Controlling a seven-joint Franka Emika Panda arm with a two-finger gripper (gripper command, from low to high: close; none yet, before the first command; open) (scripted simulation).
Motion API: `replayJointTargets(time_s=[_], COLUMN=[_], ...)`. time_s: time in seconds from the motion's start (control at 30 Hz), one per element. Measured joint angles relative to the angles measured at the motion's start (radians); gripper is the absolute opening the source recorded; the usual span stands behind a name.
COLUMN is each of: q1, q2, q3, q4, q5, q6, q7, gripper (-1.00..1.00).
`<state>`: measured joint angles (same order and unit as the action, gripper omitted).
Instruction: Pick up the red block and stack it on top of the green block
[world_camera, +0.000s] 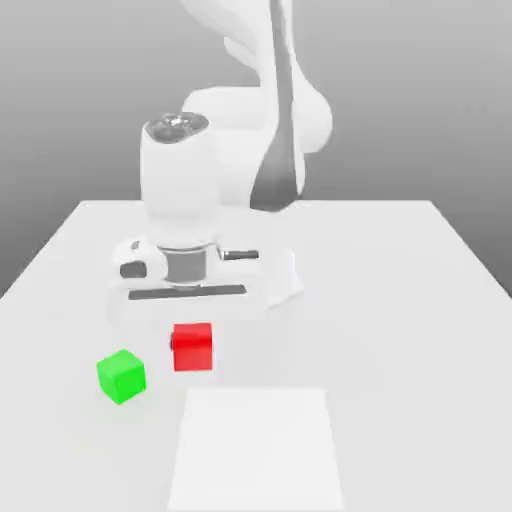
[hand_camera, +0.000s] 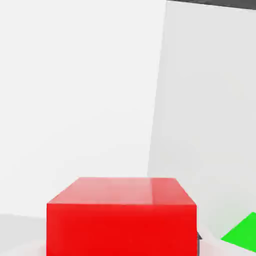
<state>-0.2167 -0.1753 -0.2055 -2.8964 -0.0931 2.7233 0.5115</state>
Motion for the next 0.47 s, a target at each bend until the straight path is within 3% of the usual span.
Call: replayJointTargets(time_s=[0.17,0.37,0.4,0.47], q1=[-0.122,-0.105,-0.106,-0.106], q2=[-0.005,0.202,0.221,0.221], q3=[-0.083,-0.074,-0.066,-0.066], q4=[0.012,0.02,0.021,0.021], q5=[-0.025,0.132,0.154,0.154], q6=[-0.015,0.178,0.195,0.195], q7=[0.044,-0.063,-0.078,-0.078], gripper=[-1.0,-1.0,1.0,1.0])
